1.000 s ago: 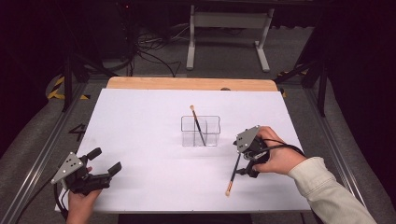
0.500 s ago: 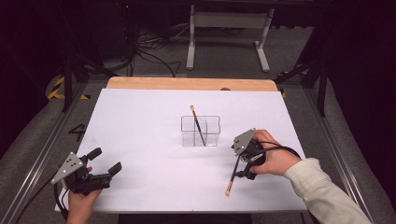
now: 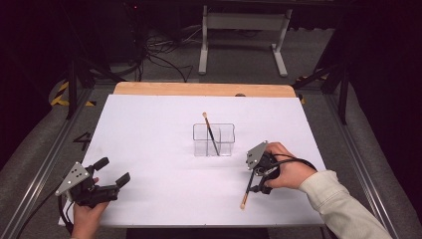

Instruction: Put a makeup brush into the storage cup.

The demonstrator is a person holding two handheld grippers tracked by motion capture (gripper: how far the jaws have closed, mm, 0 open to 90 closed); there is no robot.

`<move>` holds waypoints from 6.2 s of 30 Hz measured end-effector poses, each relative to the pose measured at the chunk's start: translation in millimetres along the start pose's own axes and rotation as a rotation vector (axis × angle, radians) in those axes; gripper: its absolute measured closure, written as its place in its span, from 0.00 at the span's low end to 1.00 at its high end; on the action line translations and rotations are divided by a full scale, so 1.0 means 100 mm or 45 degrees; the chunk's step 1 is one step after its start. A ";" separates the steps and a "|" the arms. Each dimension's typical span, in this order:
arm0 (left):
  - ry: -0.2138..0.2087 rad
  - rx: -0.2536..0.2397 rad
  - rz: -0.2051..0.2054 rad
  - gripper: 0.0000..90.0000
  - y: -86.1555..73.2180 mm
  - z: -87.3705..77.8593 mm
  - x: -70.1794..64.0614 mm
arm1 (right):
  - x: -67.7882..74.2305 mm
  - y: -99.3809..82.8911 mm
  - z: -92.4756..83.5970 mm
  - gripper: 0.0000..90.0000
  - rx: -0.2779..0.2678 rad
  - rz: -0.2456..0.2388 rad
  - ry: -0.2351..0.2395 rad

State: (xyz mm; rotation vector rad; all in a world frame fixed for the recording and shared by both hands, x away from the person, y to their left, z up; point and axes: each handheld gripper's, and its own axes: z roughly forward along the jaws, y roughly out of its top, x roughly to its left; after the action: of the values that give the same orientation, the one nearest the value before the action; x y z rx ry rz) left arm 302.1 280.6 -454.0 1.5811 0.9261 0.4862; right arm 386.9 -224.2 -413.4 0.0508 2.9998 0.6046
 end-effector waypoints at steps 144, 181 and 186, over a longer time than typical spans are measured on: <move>-0.006 -0.003 0.026 0.00 0.03 0.09 -0.03 | 0.18 0.02 -0.56 0.93 -0.631 0.187 -0.171; -0.004 -0.023 0.080 0.00 0.04 0.10 -0.04 | 0.20 0.10 -0.62 0.93 -1.140 0.338 -0.446; -0.014 -0.017 0.077 0.00 0.03 0.11 -0.04 | 0.18 0.10 -0.62 0.93 -1.187 0.372 -0.485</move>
State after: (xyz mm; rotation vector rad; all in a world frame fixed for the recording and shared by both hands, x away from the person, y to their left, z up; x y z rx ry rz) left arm 308.8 270.8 -452.8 1.6020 0.8672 0.5249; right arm 364.0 -237.8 -353.2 0.4741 2.1047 1.7102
